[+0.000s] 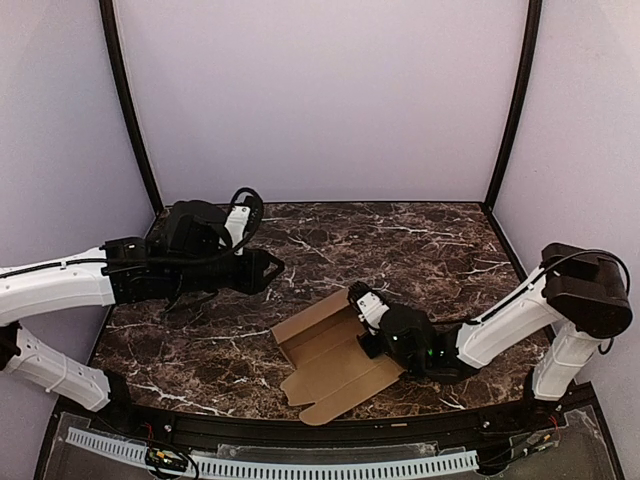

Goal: Fold the paper box

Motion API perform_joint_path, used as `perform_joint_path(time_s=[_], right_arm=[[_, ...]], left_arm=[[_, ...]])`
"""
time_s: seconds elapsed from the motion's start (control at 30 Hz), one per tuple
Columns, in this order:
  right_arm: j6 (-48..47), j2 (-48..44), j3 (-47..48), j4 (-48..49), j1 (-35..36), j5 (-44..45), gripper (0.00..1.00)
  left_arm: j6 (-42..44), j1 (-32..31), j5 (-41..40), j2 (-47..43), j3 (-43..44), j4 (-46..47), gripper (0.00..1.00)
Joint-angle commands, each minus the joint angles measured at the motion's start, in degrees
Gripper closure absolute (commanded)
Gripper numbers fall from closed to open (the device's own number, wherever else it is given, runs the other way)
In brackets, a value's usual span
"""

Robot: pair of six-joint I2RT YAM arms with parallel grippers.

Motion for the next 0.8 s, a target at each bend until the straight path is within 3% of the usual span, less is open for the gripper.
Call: perform_joint_path(time_s=[0.0, 0.27, 0.53, 0.77], right_arm=[[-9.2, 1.3, -4.3, 20.7, -0.4, -8.4, 1.00], [-14.3, 8.0, -8.0, 38.4, -0.5, -18.7, 1.00], [-11.9, 13.6, -4.7, 40.0, -1.5, -19.3, 1.00], [-9.4, 15.4, -2.9, 37.7, -1.9, -18.1, 1.00]], left_arm=[[5.5, 1.1, 5.1, 4.6, 0.8, 2.1, 0.68], [7.2, 1.3, 15.6, 11.8, 3.3, 8.2, 0.71], [7.0, 1.3, 21.5, 13.7, 3.0, 10.9, 0.78], [5.2, 1.3, 25.0, 16.4, 3.1, 11.3, 0.94]])
